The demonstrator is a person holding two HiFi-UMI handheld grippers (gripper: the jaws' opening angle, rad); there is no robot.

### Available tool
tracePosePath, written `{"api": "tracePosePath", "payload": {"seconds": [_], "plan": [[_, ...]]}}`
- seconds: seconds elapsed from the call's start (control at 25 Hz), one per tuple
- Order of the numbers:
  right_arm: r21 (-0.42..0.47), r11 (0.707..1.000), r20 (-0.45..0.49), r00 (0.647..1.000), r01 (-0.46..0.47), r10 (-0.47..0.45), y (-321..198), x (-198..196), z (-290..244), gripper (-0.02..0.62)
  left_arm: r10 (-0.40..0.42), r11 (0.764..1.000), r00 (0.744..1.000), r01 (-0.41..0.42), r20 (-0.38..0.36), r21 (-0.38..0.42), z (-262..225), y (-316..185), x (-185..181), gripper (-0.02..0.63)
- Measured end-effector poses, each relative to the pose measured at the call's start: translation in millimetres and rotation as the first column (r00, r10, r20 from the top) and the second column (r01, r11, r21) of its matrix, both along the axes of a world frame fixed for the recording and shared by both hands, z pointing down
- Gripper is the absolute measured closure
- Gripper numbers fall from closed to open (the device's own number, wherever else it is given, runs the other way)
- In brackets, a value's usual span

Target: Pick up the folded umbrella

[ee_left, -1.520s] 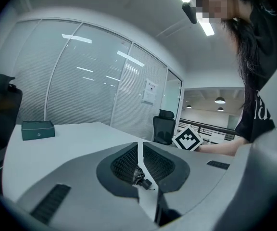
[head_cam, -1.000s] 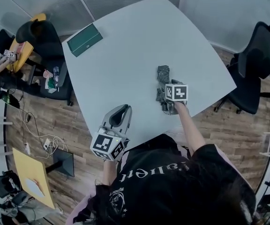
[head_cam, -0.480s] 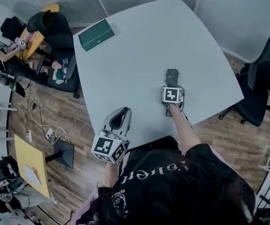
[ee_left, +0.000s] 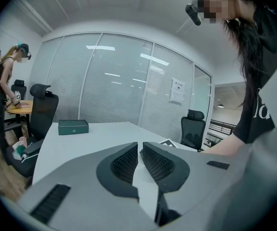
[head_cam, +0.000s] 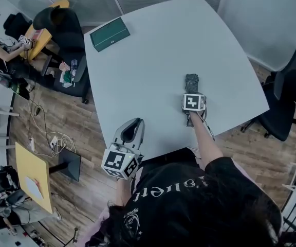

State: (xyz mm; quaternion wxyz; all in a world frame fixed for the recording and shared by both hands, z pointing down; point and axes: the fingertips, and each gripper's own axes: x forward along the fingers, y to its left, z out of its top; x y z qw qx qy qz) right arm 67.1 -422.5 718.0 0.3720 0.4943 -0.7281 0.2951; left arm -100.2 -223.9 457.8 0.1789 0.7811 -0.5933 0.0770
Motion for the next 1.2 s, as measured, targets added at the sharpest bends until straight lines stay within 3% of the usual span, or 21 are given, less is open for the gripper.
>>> {"api": "tracePosePath", "payload": {"seconds": [0.12,0.44,0.84,1.2], "plan": [[-0.052,0.998,0.052,0.998,0.026,-0.024,4,0,2,0.359,-0.008,1.000,1.000,0.008,-0.002,0.001,1,6,-6,0.555],[-0.136,0.991,0.275,0.960,-0.010,0.048,33,-8,-15,0.364,-0.012,1.000,1.000,0.012,-0.010,0.008,-2,25,-23,0.555],[-0.081,0.996,0.516,0.854,-0.024,0.062,79,-24,-87,0.364,0.029,0.999,0.999,-0.029,-0.033,0.019,-1,48,-38,0.555],[0.011,1.000,0.624,0.781,-0.006,-0.002,145,-33,-159,0.364,0.118,0.993,0.992,-0.116,-0.040,0.031,1,74,-40,0.555]]}}
